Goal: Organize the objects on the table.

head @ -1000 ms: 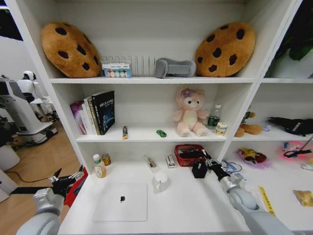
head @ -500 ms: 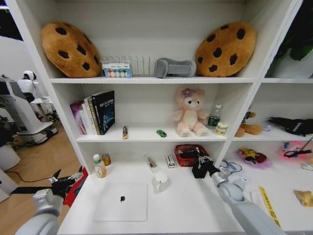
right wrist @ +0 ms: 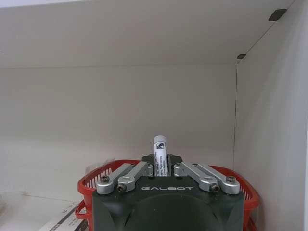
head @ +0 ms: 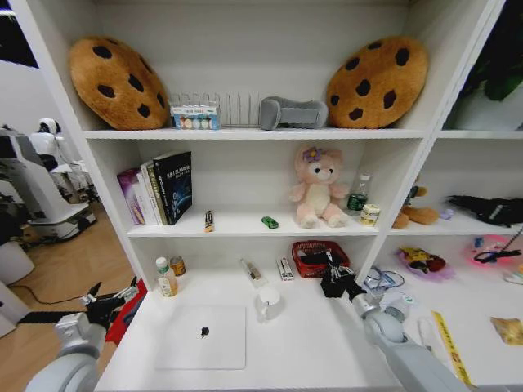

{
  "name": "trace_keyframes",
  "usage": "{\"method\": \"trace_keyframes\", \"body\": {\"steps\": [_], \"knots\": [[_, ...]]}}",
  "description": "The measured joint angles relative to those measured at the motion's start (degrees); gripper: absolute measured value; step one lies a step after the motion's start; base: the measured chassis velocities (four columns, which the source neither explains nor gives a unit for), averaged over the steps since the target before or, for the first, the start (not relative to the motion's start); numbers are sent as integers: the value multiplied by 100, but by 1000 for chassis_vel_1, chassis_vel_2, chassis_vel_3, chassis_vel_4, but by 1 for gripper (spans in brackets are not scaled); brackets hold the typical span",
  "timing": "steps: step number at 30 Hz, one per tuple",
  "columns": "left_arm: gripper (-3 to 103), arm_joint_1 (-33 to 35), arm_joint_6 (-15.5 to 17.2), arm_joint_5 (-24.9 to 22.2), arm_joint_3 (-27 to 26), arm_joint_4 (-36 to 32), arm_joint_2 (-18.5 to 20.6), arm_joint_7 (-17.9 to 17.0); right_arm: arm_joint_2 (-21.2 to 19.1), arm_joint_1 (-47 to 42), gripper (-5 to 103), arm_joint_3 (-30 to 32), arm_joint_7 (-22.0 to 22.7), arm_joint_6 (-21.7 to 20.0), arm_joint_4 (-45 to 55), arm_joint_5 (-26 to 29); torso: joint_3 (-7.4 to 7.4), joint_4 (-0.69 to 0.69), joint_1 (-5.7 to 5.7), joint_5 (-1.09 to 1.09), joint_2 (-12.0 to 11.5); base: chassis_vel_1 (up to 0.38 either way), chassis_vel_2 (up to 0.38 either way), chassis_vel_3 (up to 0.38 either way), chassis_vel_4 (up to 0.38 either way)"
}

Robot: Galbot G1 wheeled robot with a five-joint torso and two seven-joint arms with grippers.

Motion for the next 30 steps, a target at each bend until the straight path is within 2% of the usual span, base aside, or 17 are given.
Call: {"method": "trace_keyframes", "body": {"steps": [1,3,6,8,9,10,11,14,17,18,20,21,24,26,29,30], "knots": [[100,0,0,0,0,0,0,0,0,0,15,0,0,0,0,0,0,0,0,0,0,0,0,0,0],[100,-28,1,-2,17,24,9,0,-2,4,24,15,0,0,1,12,0,0,0,0,0,0,0,0,0],[100,-36,2,-2,28,30,10,0,-5,12,30,21,1,0,0,19,0,0,0,0,0,0,0,0,0],[100,-50,3,6,67,41,2,-1,-9,42,40,32,1,0,-3,60,0,0,0,0,0,0,0,0,0],[100,-50,3,6,67,41,2,-1,-9,42,40,32,1,0,-3,60,0,0,0,0,0,0,0,0,0],[100,-63,4,16,88,52,-11,-2,-19,52,51,44,1,-1,-3,84,0,1,0,0,0,0,0,0,0],[100,-69,4,17,91,55,-12,-2,-28,52,57,53,1,-1,0,105,0,0,0,0,0,0,0,0,0],[100,-75,4,17,92,57,-11,-3,-35,47,62,68,1,-2,13,127,0,0,0,0,-1,0,0,0,0],[100,-80,7,11,90,58,-2,-7,-119,-128,78,222,-32,-81,309,332,0,2,0,1,0,0,0,0,0],[100,-80,7,11,90,58,-2,-7,-119,-128,78,222,-32,-81,309,332,0,2,0,1,0,0,0,0,0],[100,-81,9,11,90,54,-7,-8,-217,-436,89,409,-132,-260,783,527,0,-2,0,0,0,0,0,0,0],[100,-81,9,11,90,54,-7,-8,-217,-436,89,409,-132,-260,783,527,0,-2,0,0,0,0,0,0,0],[100,-84,10,19,95,36,-28,-8,-314,-880,98,584,-187,-420,1461,629,0,0,0,0,0,0,0,0,0],[100,-96,10,28,99,25,-32,-9,-368,-1296,100,729,-50,-547,2049,461,0,0,0,0,0,0,0,0,0],[100,-96,10,28,99,24,-32,-9,-371,-1320,100,742,-34,-558,2087,440,0,-1,0,0,0,0,0,0,0],[100,-93,10,28,84,-1,-41,-9,-389,-1551,100,852,102,-613,2405,299,0,-1,0,-1,0,0,0,0,0]]}}
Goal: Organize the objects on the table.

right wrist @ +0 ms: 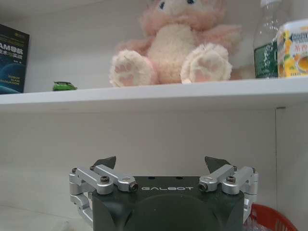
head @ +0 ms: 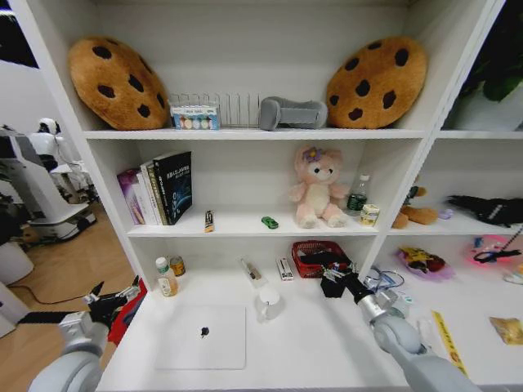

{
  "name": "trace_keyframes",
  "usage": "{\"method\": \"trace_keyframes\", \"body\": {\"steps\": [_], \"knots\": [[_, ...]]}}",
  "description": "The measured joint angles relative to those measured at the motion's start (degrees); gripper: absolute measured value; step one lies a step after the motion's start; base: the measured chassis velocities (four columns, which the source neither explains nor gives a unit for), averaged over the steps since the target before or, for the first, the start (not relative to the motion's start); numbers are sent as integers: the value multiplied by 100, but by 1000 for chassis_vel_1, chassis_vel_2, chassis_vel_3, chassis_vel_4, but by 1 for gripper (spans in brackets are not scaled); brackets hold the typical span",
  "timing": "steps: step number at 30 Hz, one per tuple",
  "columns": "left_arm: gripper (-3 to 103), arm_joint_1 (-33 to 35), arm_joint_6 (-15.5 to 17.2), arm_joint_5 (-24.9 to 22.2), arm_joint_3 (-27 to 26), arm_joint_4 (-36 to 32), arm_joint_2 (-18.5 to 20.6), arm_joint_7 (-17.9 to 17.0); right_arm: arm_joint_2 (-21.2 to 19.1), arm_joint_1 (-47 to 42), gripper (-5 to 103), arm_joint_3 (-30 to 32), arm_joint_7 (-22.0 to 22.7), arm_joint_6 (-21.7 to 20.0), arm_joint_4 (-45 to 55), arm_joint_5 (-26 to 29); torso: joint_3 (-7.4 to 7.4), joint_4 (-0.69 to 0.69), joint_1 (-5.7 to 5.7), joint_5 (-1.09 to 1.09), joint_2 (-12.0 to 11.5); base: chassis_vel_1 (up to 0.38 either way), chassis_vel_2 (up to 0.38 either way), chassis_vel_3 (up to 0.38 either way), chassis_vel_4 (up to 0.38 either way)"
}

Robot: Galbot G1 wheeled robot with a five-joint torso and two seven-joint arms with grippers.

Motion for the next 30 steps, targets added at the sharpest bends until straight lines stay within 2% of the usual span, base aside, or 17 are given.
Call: {"method": "trace_keyframes", "body": {"steps": [2,5,6,8,9,11,12,15,24,27,28,30], "knots": [[100,17,0,1,-29,-19,-16,0,-6,-126,100,54,90,-10,158,-65,0,0,0,0,0,0,0,0,0],[100,163,-12,3,-166,-135,-94,3,90,-813,100,529,535,-10,787,-561,0,4,0,2,0,0,0,0,0],[100,163,-12,3,-166,-135,-94,3,90,-813,100,529,535,-10,787,-561,0,4,0,2,0,0,0,0,0],[100,156,-21,5,-178,-153,-111,3,264,-1321,100,973,769,-3,1156,-733,0,0,0,1,0,0,0,0,0],[100,156,-21,5,-178,-153,-111,3,264,-1321,100,973,769,-3,1156,-733,0,0,0,1,0,0,0,0,0],[100,146,-31,35,-195,-161,-168,10,477,-1867,100,1477,958,3,1573,-789,0,-2,0,1,0,0,0,0,0],[100,146,-31,35,-195,-161,-168,10,477,-1867,100,1477,958,3,1573,-789,0,-2,0,1,0,0,0,0,0],[100,172,-69,159,-248,-177,-272,9,734,-2442,100,2093,997,106,1899,-928,-1,1,0,0,0,0,0,0,0],[100,359,-103,273,-361,-348,-412,-9,1263,-2690,100,2659,1562,279,2261,-962,0,2,0,1,0,0,0,0,0],[100,574,-124,331,-453,-475,-522,-30,1822,-2759,100,3004,1828,415,2411,-935,0,0,0,1,0,0,0,0,0],[100,574,-124,331,-453,-475,-522,-30,1822,-2759,100,3004,1828,415,2411,-935,0,0,0,1,0,0,0,0,0],[100,766,-146,429,-487,-569,-622,-30,2081,-2822,100,3102,1907,426,2512,-754,0,-2,0,0,-1,0,0,0,0]]}}
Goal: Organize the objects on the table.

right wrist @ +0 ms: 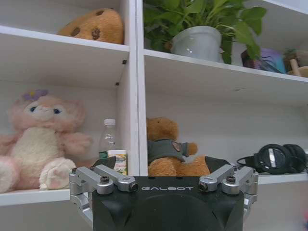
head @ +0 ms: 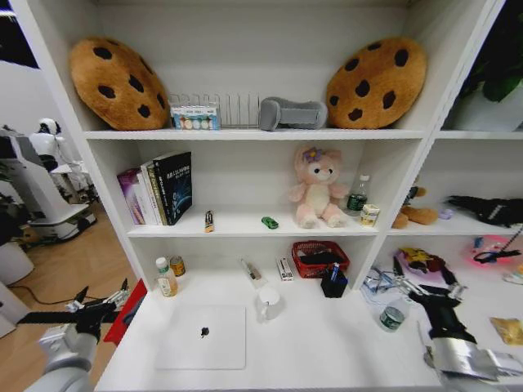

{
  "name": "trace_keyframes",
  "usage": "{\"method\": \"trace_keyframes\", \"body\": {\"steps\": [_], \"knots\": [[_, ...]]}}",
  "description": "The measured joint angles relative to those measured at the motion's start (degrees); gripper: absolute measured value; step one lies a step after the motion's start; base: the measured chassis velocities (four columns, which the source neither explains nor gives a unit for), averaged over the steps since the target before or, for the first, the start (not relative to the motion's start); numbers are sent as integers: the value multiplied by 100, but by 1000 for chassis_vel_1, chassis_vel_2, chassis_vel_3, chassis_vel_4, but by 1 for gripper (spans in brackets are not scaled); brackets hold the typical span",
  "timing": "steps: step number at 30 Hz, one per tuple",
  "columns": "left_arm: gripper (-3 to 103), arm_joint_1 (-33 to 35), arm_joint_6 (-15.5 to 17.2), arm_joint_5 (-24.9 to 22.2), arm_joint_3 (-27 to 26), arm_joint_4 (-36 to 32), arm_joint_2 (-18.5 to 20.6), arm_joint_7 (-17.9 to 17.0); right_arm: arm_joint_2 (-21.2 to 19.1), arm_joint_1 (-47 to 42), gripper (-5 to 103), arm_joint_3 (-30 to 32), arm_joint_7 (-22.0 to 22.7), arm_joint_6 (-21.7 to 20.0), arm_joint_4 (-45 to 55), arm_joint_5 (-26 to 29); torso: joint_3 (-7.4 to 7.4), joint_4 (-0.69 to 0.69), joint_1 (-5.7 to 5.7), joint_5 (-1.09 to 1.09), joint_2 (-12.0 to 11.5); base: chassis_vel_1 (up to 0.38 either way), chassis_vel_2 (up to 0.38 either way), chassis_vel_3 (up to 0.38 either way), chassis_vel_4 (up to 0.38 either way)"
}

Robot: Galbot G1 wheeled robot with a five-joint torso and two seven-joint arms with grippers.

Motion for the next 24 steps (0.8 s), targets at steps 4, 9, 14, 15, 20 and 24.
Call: {"method": "trace_keyframes", "body": {"steps": [4,9,14,15,20,24], "knots": [[100,215,-10,64,-66,-189,-147,-32,194,-1,100,20,77,43,56,113,0,6,0,1,0,0,0,0,0],[100,280,-11,130,-42,-261,-224,-48,258,6,100,27,150,96,60,148,0,2,2,1,0,0,0,0,0],[100,346,-11,164,-54,-319,-267,-55,195,26,100,76,178,139,55,251,0,2,1,0,0,0,0,0,0],[100,363,-11,165,-71,-330,-267,-57,171,42,100,76,180,149,39,276,0,2,2,0,0,-30,-31,56,30],[100,407,-11,176,-98,-356,-301,-60,122,119,100,17,235,182,-9,303,1,4,2,2,0,-50,-55,63,66],[100,433,-11,208,-98,-368,-348,-59,72,144,100,-18,269,182,-24,345,0,3,2,2,0,-30,-34,30,27]]}}
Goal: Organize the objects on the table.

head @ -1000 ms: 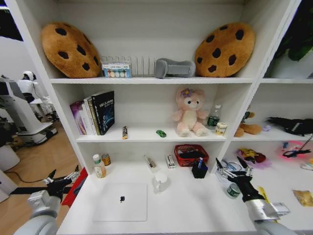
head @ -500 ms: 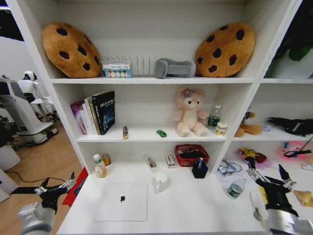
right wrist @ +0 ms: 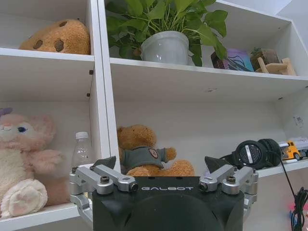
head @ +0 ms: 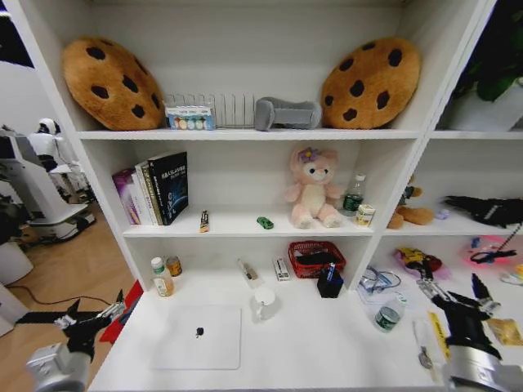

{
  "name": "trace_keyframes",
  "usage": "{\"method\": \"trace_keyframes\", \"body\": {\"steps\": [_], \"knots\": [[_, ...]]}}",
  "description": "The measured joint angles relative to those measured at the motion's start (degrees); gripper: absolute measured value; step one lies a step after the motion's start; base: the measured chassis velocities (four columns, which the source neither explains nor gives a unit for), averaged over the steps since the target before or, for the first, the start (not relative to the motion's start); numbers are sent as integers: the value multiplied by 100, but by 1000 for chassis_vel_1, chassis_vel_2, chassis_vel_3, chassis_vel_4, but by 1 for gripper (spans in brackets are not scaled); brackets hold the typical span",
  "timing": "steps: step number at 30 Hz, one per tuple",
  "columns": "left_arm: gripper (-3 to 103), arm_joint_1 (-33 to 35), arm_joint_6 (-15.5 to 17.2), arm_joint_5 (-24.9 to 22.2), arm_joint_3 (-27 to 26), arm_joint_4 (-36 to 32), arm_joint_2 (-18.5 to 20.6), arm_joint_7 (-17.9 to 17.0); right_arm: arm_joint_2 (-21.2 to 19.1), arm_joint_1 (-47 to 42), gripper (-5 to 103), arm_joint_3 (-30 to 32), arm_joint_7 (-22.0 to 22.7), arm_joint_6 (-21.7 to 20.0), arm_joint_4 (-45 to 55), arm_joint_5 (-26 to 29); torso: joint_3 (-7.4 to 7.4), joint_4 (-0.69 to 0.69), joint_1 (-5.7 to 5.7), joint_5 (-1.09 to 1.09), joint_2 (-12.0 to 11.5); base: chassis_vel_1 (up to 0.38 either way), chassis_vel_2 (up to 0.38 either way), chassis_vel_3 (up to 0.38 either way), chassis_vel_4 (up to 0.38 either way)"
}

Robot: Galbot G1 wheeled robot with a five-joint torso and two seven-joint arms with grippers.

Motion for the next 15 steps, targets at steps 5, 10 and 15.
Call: {"method": "trace_keyframes", "body": {"steps": [5,10,15], "knots": [[100,13,-1,14,0,0,2,2,-22,25,100,-64,21,-2,-12,-6,0,0,0,-2,0,0,0,0,0],[100,14,-2,14,0,6,21,2,14,43,100,-118,55,-12,3,-65,0,0,0,-2,0,0,0,0,0],[100,-6,-3,20,40,43,46,5,38,73,100,-170,160,-4,1,-161,0,0,0,-1,0,0,0,0,0]]}}
